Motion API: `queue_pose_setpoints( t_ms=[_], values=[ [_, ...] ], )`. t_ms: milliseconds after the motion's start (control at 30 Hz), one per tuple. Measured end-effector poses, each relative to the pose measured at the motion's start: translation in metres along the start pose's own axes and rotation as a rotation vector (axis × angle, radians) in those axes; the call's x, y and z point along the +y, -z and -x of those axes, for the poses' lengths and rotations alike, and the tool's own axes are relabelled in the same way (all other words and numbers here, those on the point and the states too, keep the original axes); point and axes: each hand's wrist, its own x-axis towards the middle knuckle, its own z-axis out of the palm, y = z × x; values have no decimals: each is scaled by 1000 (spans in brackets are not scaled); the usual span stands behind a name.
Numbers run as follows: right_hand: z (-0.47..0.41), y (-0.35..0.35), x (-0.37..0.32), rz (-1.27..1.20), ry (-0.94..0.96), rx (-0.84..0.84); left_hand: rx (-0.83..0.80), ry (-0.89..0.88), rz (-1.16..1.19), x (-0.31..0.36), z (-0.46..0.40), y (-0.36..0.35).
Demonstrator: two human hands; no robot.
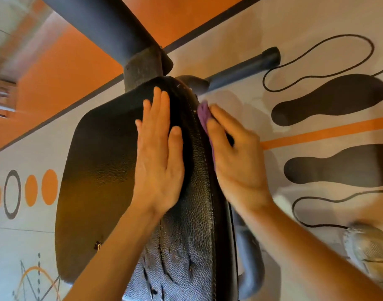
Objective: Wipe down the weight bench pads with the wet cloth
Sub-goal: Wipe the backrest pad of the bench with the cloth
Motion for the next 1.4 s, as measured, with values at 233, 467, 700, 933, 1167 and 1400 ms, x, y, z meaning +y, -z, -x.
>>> queue_pose_setpoints(
  t_ms=[233,467,700,933,1167,1400],
  values=[
    [47,11,-8,-12,-16,51,10,-8,-19,1,0,-7],
    [-44,-16,-3,95,13,-36,9,-16,-27,2,0,-7],
    [-8,-3,-6,175,171,-56,30,-20,-25,3,0,-7],
    [-5,-1,-10,225,180,-58,41,-12,-4,4,0,-6],
    [-92,-38,-14,433,134,-151,30,4,-14,5,-2,-6],
    [-36,-8,-7,522,299,-151,35,-14,-12,6,-3,-5]
  ],
)
